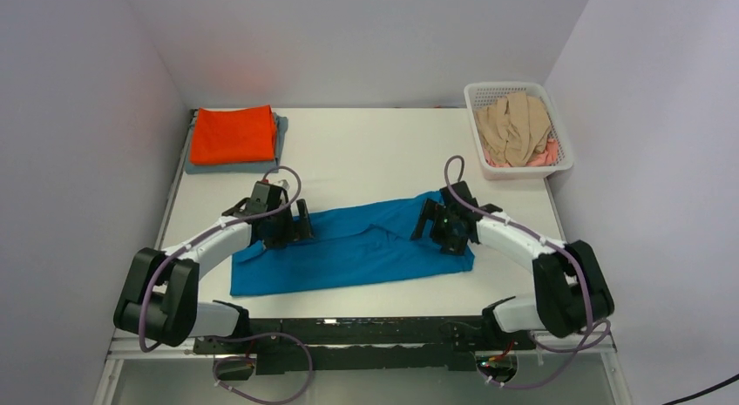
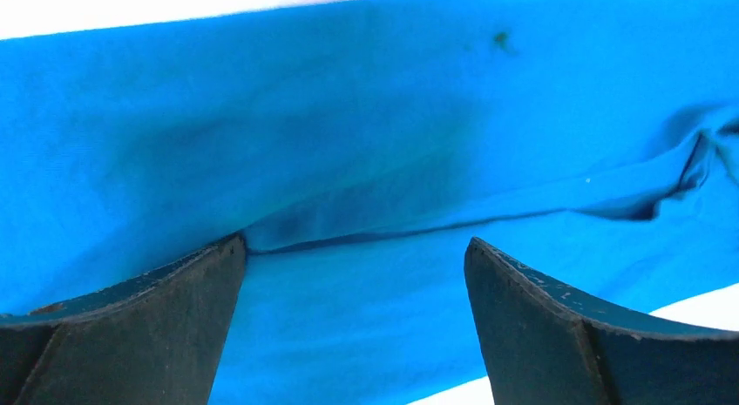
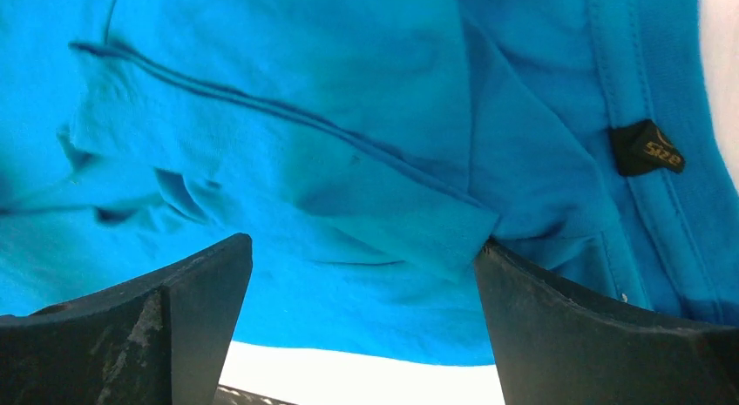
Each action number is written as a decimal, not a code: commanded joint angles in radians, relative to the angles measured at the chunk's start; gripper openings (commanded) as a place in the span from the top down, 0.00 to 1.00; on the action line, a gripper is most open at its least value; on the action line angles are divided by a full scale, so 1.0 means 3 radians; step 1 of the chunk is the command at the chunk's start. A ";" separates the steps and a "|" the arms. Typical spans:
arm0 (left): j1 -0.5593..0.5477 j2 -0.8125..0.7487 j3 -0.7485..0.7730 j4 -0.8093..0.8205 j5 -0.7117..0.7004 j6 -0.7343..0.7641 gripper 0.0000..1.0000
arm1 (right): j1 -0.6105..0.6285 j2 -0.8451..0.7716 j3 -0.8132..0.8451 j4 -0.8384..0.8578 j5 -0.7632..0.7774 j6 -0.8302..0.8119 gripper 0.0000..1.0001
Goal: Fold and stack the t-shirts
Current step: Rotate the tshirt 90 degrees, then grab the bottom of the folded rectangular tshirt with both arms, then fold the folded rectangular tshirt in 1/3 of the way
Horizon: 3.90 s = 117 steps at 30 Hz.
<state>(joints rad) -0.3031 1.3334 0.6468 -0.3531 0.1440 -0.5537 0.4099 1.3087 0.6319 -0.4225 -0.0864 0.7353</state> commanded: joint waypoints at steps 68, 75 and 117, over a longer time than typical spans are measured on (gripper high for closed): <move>-0.1802 -0.0332 -0.0376 -0.0127 -0.0449 -0.0737 0.44 | 0.0856 -0.0322 -0.0129 0.0243 -0.0286 -0.0027 0.07; -0.1806 -0.0170 -0.0424 -0.0192 -0.0461 -0.0810 0.86 | 0.1129 -0.0617 -0.0501 0.0369 -0.0616 0.0301 0.19; -0.1759 -0.1343 -0.0274 -0.0080 -0.0413 -0.0759 1.00 | 0.1416 -0.0787 -0.0300 0.0519 -0.0509 0.0301 1.00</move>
<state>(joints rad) -0.8440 0.8852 0.4637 -0.4713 0.0685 -0.8284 0.8532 1.0851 0.4496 -0.2554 -0.3462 0.8703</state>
